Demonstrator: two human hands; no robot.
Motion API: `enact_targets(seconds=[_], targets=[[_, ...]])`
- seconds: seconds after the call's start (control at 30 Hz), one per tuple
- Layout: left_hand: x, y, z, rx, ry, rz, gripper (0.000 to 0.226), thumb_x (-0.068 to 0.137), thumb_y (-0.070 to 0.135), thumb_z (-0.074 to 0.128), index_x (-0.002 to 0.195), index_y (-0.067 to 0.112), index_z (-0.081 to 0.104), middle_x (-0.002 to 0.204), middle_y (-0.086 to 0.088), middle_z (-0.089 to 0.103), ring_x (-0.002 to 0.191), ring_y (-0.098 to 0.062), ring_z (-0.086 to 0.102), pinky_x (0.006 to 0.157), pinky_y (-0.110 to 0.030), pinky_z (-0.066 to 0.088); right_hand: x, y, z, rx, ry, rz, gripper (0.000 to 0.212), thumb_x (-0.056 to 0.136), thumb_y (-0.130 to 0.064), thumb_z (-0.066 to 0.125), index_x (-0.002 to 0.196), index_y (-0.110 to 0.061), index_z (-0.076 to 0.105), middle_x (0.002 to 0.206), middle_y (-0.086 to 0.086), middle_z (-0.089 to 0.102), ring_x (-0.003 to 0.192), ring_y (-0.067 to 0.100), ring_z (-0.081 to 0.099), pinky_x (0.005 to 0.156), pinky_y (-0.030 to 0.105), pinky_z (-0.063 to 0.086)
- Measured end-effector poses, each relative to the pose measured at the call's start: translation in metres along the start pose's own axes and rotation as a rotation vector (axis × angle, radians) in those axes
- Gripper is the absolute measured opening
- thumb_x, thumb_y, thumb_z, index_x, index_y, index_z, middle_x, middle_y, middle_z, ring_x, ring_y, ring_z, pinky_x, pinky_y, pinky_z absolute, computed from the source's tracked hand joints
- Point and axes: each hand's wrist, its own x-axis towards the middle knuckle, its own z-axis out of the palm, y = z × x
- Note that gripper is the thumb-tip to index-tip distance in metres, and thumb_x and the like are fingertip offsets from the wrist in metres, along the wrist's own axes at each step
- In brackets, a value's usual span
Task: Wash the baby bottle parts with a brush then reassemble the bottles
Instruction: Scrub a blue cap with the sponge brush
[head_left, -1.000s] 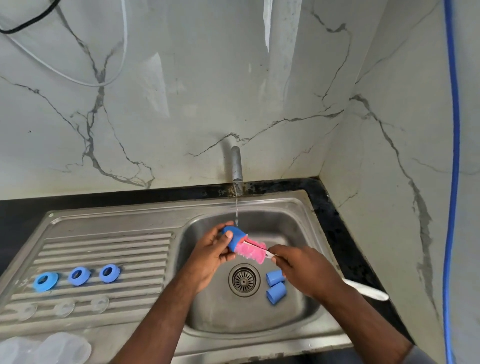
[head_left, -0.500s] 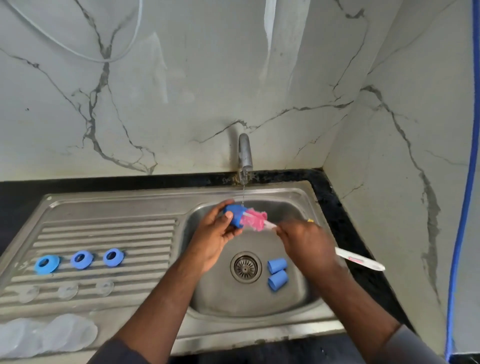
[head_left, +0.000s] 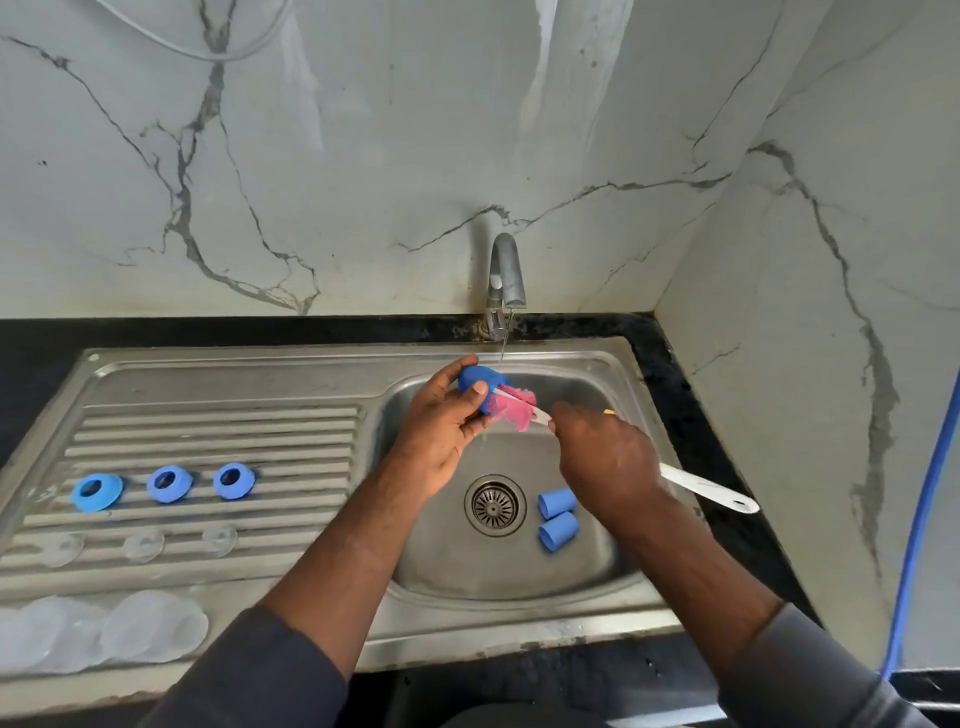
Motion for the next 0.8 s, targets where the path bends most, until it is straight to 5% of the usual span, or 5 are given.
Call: enact_targets(seconds=[0.2, 0.4, 0.57, 0.67, 0.8], targets=[[0.002, 0.006, -0.008, -0.052, -0.053, 0.004, 0.043, 0.096, -0.012, 0.049, 0.136, 0.005, 0.054, 0.118, -0.017, 0.066, 0.102, -0.026, 0.069, 0.093, -0.037, 0.056, -0.003, -0.003, -0.002, 0.259, 0.094, -0.058, 0.022, 0.088, -0.025, 0.073, 0.099, -0.011, 0.060, 0.089, 0.007, 0.066, 0.077, 0.035, 0.063, 0.060, 0.034, 0.041], [0.000, 0.011, -0.015, -0.150, -0.165, 0.019, 0.046, 0.096, -0.013, 0.041, 0.134, 0.009, 0.055, 0.130, -0.025, 0.057, 0.120, -0.038, 0.059, 0.099, -0.040, 0.052, 0.003, 0.007, 0.000, 0.497, -0.054, -0.030, 0.025, 0.102, -0.026, 0.054, 0.081, -0.018, 0.065, 0.065, -0.005, 0.064, 0.065, 0.015, 0.060, 0.064, 0.041, 0.051], [0.000, 0.009, -0.005, -0.190, -0.090, 0.045, 0.032, 0.092, 0.029, 0.065, 0.118, 0.012, 0.060, 0.114, -0.017, 0.057, 0.105, -0.031, 0.060, 0.089, -0.034, 0.057, 0.003, -0.002, 0.000, 0.441, -0.046, -0.083, 0.015, 0.095, -0.029, 0.066, 0.097, -0.015, 0.063, 0.076, 0.001, 0.069, 0.071, 0.022, 0.064, 0.067, 0.039, 0.051], [-0.002, 0.014, 0.002, -0.068, -0.037, 0.034, 0.040, 0.080, 0.033, 0.069, 0.118, 0.020, 0.065, 0.108, 0.000, 0.060, 0.087, -0.014, 0.061, 0.073, -0.027, 0.055, 0.000, -0.009, -0.002, 0.517, -0.055, -0.055, 0.030, 0.087, -0.028, 0.075, 0.107, -0.021, 0.053, 0.079, -0.003, 0.070, 0.073, 0.022, 0.068, 0.067, 0.038, 0.054], [-0.002, 0.018, -0.007, 0.030, -0.066, -0.055, 0.053, 0.081, 0.037, 0.067, 0.133, 0.034, 0.061, 0.116, 0.005, 0.062, 0.088, -0.012, 0.058, 0.085, -0.035, 0.050, -0.005, -0.011, -0.001, 0.348, -0.016, -0.100, 0.020, 0.095, -0.037, 0.063, 0.104, -0.026, 0.050, 0.079, -0.007, 0.071, 0.076, 0.024, 0.068, 0.067, 0.043, 0.055]])
